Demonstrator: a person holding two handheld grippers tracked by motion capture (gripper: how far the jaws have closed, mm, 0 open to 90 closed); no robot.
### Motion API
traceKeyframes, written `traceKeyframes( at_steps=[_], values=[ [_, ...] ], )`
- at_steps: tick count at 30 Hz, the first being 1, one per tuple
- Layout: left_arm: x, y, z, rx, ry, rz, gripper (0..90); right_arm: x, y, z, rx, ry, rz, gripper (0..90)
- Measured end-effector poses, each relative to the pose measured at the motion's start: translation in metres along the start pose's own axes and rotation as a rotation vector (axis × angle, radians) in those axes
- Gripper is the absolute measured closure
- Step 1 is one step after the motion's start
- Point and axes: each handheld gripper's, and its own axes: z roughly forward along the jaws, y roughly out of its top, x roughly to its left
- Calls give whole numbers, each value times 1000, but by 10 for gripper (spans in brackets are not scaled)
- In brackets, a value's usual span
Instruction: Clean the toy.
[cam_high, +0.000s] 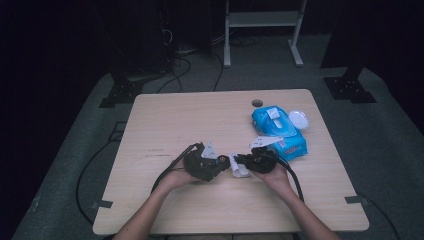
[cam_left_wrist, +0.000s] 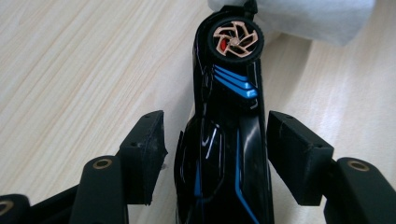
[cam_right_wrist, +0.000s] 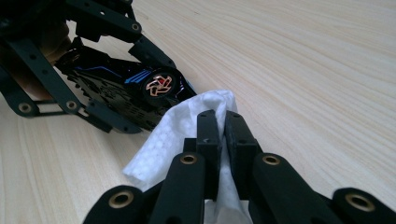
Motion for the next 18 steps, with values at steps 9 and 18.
traceKeyframes(
  at_steps=[9,18],
  values=[
    [-4,13,4,136,19,28,530,5,2,5,1,6,-16,854],
    [-7,24,13,250,42,33,514,8,3,6,2,18,-19,854]
  ],
)
